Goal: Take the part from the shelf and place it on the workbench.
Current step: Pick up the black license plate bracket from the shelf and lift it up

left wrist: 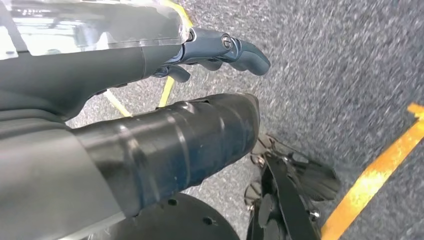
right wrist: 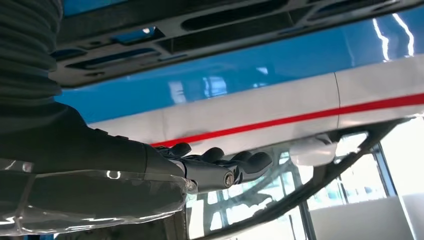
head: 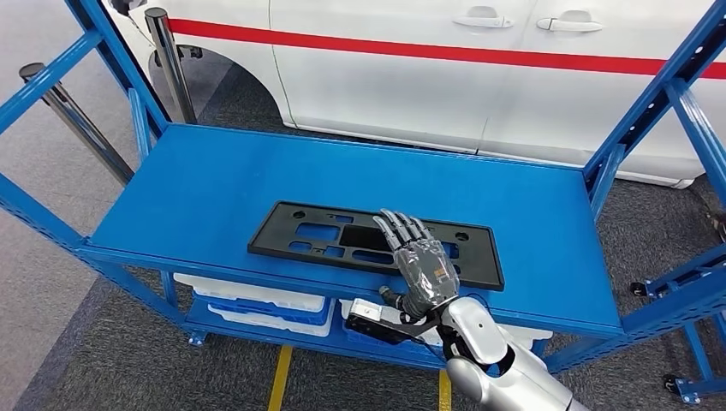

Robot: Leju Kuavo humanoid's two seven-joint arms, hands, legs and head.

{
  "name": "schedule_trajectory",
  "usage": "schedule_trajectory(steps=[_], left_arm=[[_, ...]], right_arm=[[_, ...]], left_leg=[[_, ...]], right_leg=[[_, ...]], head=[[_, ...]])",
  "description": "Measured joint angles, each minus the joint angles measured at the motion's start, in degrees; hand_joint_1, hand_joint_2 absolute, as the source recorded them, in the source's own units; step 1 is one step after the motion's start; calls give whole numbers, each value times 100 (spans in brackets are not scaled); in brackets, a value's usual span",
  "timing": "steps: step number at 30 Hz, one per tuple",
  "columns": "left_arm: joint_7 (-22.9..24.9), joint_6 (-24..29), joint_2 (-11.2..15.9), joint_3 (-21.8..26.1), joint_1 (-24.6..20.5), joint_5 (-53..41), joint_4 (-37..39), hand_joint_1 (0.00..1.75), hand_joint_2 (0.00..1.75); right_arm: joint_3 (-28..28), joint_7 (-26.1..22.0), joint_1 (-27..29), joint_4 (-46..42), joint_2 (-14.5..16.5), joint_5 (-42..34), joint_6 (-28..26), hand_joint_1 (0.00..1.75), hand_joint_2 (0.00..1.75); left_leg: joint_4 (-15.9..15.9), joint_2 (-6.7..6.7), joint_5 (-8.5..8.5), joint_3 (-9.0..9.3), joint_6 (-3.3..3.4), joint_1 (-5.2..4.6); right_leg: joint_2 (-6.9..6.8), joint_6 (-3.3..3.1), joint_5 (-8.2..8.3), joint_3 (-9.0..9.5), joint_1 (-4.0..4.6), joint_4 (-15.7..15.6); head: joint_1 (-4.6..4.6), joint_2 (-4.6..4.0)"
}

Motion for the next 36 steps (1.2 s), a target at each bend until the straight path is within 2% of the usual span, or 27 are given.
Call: schedule_trajectory(steps=[2,3,6,7,9,11,12,13,14,16,17,18,21,23,24,26,27,28,29,30,32,33,36], left_arm=[[-19,67,5,-34,-3,56,2,0,0],[-24,92,7,-56,-5,76,3,0,0],[-33,147,7,-115,-2,139,6,0,0],[-39,161,7,-127,1,167,7,0,0],[-62,190,7,-149,5,216,9,0,0],[-91,208,7,-182,5,261,9,0,0],[-102,210,7,-201,7,285,9,0,0],[-108,211,7,-221,8,303,8,0,0],[-111,211,7,-240,10,320,8,0,0],[-115,208,4,-274,15,362,8,0,0],[-118,206,3,-287,17,384,8,0,0],[-121,207,2,-299,19,406,8,0,0],[-139,226,-2,-351,31,448,7,0,0],[-156,240,-2,-392,45,485,7,0,0],[-166,244,-2,-406,50,501,7,0,0],[-161,166,5,-423,53,540,7,0,0],[-133,57,31,-434,59,571,6,0,0],[-96,-82,64,-445,67,603,4,0,0],[-53,-218,107,-457,76,637,-2,0,0],[-21,-324,150,-469,83,663,-12,0,0],[12,-420,202,-496,84,690,-33,0,0],[17,-442,220,-510,82,695,-42,0,0],[51,-519,235,-545,102,746,-117,0,0]], right_arm=[[11,13,-80,74,-2,-141,127,0,175],[18,17,-120,110,-2,-213,198,0,175],[43,23,-234,216,-3,-440,431,0,175],[49,25,-274,251,-3,-532,525,0,175],[57,23,-354,331,-3,-738,732,0,175],[73,11,-407,429,-3,-918,918,0,175],[85,0,-421,476,-3,-993,997,0,175],[96,-15,-440,516,-3,-1075,1077,0,175],[105,-37,-469,552,-3,-1164,1157,0,175],[115,-100,-556,629,-2,-1330,1290,0,175],[119,-128,-602,668,-1,-1391,1342,0,175],[124,-144,-637,703,1,-1436,1388,0,175],[147,-144,-685,775,1,-1533,1516,0,175],[161,-153,-720,819,5,-1600,1579,0,175],[169,-163,-740,838,14,-1633,1608,0,175],[195,-196,-771,874,30,-1693,1693,0,175],[215,-218,-783,894,43,-1728,1757,0,175],[236,-237,-799,917,58,-1762,1820,0,175],[256,-252,-822,942,83,-1792,1875,0,175],[270,-258,-850,966,112,-1812,1914,0,175],[286,-266,-910,1005,161,-1828,1946,0,175],[296,-272,-933,1021,175,-1833,1955,0,175],[325,-316,-983,1064,209,-1923,2042,0,175]], left_leg=[[-643,-3,227,300,37,-12],[-773,-8,240,355,63,-20],[-823,-14,251,365,155,-28],[-846,-10,266,373,188,-19],[-878,1,287,382,238,1],[-879,3,285,377,257,0],[-878,0,282,379,258,0],[-877,-4,278,385,257,0],[-876,-9,272,396,252,0],[-875,-17,253,421,225,-6],[-871,-19,247,421,202,-12],[-870,-18,243,416,176,-17],[-881,-14,231,417,81,-15],[-664,-9,72,336,24,-12],[-383,-6,-88,209,5,-6],[369,-5,-420,-158,-23,-5],[639,-4,-483,-302,-32,-4],[722,-4,-441,-359,-35,-3],[558,-3,-281,-295,-31,-3],[202,-2,-55,-134,-19,-3],[-520,-6,233,206,25,-17],[-713,-10,277,290,47,-27],[-817,-17,286,318,115,-28]], right_leg=[[9,50,-41,-21,21,63],[10,79,-52,-34,31,82],[12,165,-64,-47,22,94],[12,195,-124,-79,14,168],[12,255,-410,-302,-7,646],[10,301,-728,-671,-27,1401],[9,314,-770,-796,-38,1635],[8,317,-691,-817,-45,1646],[7,310,-511,-725,-51,1422],[5,273,-111,-357,-46,631],[7,245,-3,-213,-29,314],[10,219,34,-133,-10,127],[14,135,26,-103,5,31],[8,58,49,-64,-24,-24],[3,26,53,-48,-30,-40],[-5,-12,42,-41,-14,-36],[-8,-22,33,-39,-5,-27],[-8,-28,22,-36,0,-14],[-3,-30,6,-31,4,6],[4,-25,-15,-23,5,30],[15,7,-61,-27,21,86],[16,29,-73,-38,31,104],[18,104,-79,-55,37,105]], head=[[2,0],[4,0],[7,0],[10,0],[12,0],[12,0],[12,0],[12,0],[12,0],[13,0],[12,0],[11,0],[10,0],[7,0],[5,0],[2,0],[2,0],[2,0],[2,0],[2,0],[4,0],[6,0],[8,0]])
